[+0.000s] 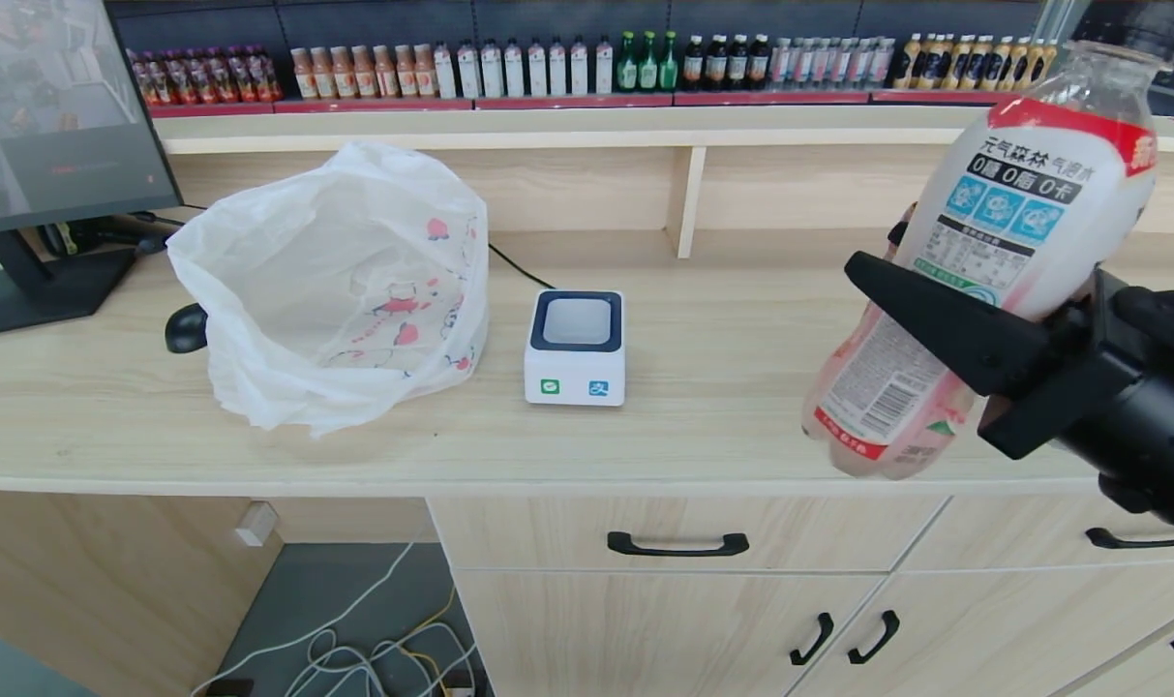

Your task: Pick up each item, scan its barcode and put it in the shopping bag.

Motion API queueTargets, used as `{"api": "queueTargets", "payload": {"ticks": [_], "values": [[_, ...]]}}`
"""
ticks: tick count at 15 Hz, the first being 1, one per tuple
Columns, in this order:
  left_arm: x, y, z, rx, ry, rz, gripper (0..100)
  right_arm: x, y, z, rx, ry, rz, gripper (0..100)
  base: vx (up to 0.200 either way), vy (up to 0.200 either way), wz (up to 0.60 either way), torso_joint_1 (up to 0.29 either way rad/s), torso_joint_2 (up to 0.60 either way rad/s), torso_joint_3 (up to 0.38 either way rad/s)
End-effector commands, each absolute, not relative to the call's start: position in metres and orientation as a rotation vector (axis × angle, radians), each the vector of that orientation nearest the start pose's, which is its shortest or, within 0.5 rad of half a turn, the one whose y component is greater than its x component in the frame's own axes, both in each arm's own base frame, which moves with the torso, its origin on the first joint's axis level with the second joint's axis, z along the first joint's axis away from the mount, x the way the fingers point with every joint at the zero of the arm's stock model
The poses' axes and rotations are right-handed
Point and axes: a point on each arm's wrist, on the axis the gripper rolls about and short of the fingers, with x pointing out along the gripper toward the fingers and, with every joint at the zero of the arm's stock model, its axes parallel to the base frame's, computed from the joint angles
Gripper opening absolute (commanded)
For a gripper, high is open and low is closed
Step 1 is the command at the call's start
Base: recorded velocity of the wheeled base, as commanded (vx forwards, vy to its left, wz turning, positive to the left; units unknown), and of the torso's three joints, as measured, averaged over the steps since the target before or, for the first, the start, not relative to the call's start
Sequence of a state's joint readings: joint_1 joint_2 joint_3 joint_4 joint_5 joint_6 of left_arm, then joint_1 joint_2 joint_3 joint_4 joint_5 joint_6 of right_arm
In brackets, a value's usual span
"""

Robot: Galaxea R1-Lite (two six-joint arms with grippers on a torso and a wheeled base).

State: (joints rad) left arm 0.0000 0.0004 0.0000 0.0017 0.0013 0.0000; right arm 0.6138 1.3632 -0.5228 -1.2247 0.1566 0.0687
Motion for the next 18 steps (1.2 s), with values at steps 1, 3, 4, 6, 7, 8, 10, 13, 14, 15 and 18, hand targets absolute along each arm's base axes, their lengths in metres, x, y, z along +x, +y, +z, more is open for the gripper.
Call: {"api": "queueTargets", "payload": {"ticks": [1, 3, 4, 6, 7, 8, 10, 13, 14, 15, 18], "values": [[-0.023, 0.000, 0.075, 0.000, 0.002, 0.002, 100, 0.170, 0.129, 0.248, 0.193, -0.317, 0.806, 0, 0.000, 0.000, 0.00, 0.000, 0.00, 0.000], [-0.023, 0.000, 0.075, 0.000, 0.002, 0.002, 100, 0.165, 0.131, 0.241, 0.250, -0.262, 0.873, 0, 0.000, 0.000, 0.00, 0.000, 0.00, 0.000], [-0.023, 0.000, 0.075, 0.000, 0.002, 0.002, 100, 0.164, 0.132, 0.239, 0.261, -0.245, 0.892, 0, 0.000, 0.000, 0.00, 0.000, 0.00, 0.000], [-0.023, 0.000, 0.075, 0.000, 0.002, 0.002, 100, 0.159, 0.137, 0.236, 0.290, -0.219, 0.949, 0, 0.000, 0.000, 0.00, 0.000, 0.00, 0.000], [-0.023, 0.000, 0.075, 0.000, 0.002, 0.002, 100, 0.155, 0.140, 0.234, 0.313, -0.199, 0.971, 0, 0.000, 0.000, 0.00, 0.000, 0.00, 0.000], [-0.023, 0.000, 0.075, 0.000, 0.002, 0.000, 100, 0.150, 0.143, 0.234, 0.346, -0.187, 1.007, 0, 0.000, 0.000, 0.00, 0.000, 0.00, 0.000], [-0.023, 0.000, 0.075, 0.000, 0.002, 0.000, 100, 0.142, 0.149, 0.237, 0.397, -0.195, 1.058, 0, 0.000, 0.000, 0.00, 0.000, 0.00, 0.000], [-0.023, 0.000, 0.075, 0.000, 0.002, 0.002, 100, 0.135, 0.159, 0.247, 0.467, -0.213, 1.130, 0, 0.000, 0.000, 0.00, 0.000, 0.00, 0.000], [-0.023, 0.000, 0.075, 0.000, 0.002, 0.002, 100, 0.136, 0.161, 0.252, 0.480, -0.228, 1.138, 0, 0.000, 0.000, 0.00, 0.000, 0.00, 0.000], [-0.023, 0.000, 0.075, 0.000, 0.002, 0.002, 100, 0.136, 0.162, 0.256, 0.501, -0.236, 1.146, 0, 0.000, 0.000, 0.00, 0.000, 0.00, 0.000], [-0.023, 0.000, 0.075, 0.000, 0.002, 0.002, 100, 0.137, 0.164, 0.257, 0.551, -0.219, 1.159, 0, 0.000, 0.000, 0.00, 0.000, 0.00, 0.000]]}}
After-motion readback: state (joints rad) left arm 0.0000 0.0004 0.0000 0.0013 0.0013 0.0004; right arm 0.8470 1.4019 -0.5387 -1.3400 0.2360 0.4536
